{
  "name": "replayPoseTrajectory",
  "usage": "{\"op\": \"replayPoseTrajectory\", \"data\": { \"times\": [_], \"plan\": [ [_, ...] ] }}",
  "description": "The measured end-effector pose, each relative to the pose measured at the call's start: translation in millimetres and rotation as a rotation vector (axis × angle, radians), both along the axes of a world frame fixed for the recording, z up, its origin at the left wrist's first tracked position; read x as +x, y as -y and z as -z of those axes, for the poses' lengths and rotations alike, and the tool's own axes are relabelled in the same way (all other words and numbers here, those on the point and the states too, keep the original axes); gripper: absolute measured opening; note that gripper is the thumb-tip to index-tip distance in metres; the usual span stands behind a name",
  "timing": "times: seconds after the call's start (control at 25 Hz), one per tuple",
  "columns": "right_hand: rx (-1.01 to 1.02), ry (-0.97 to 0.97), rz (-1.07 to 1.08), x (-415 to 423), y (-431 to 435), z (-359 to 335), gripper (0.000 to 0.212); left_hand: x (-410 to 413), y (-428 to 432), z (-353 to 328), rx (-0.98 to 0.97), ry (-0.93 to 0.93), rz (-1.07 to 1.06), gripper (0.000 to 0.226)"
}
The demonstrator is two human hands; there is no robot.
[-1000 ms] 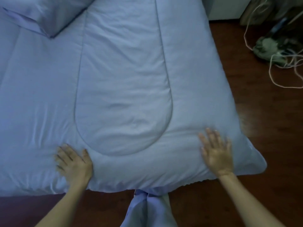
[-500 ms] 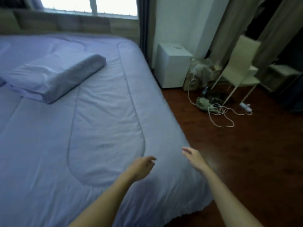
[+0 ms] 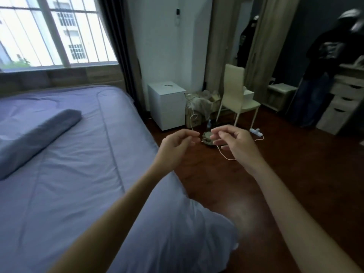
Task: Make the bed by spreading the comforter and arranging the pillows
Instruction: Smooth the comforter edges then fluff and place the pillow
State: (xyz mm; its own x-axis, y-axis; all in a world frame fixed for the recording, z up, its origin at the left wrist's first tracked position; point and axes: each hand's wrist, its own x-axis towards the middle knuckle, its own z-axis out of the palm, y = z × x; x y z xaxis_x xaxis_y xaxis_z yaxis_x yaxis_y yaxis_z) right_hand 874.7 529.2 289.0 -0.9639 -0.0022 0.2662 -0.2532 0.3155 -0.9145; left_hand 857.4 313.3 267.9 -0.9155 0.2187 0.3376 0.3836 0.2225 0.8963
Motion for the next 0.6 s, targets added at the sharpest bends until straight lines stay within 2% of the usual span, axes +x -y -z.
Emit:
{"op": "replayPoseTrajectory", "data": {
  "times": [0.16,0.32,0.6],
  "plan": [
    [0.014,-0.029,-0.044,13,-74,-27,0.024,15,-59,-7,0.149,0.023,-0.001,0.028],
    [0.145,-0.021,-0.175,-3,-110,-37,0.025,16,-101,-13,0.239,0.042,-0.134,0.028],
    [0.105,-0.011,-0.349,-112,-136,-31,0.023,-50,-131,-7,0.187,0.030,-0.290,0.029]
  ]
}}
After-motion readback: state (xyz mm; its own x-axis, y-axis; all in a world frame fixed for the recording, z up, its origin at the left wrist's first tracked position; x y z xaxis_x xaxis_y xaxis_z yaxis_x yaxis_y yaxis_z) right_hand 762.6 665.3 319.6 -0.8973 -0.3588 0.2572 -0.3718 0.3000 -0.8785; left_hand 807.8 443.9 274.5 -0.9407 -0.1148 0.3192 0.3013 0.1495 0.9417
